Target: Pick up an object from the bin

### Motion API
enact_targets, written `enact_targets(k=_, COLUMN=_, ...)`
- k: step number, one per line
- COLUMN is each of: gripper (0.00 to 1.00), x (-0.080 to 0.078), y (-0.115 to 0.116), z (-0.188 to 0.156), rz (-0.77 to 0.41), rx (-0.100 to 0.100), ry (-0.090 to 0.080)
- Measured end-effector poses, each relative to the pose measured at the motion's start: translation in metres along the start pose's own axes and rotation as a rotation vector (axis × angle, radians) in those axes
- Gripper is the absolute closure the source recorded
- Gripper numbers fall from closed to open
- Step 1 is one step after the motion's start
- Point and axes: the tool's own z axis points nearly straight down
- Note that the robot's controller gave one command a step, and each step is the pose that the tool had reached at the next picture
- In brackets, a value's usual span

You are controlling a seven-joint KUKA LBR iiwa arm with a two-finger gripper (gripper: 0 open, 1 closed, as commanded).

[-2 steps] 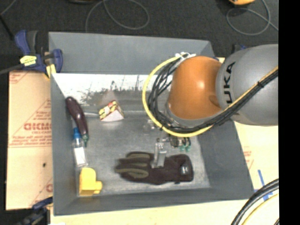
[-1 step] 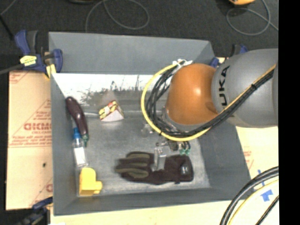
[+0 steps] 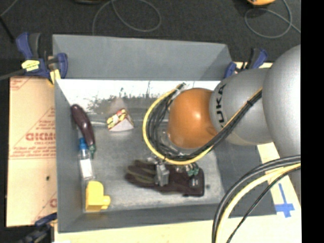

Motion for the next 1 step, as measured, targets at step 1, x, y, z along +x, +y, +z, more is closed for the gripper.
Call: enact_targets(k=1, gripper=1.00, x=0.0000, y=0.0000, z=0.0000, rz=0.001, rx=0.000, ry=0.000)
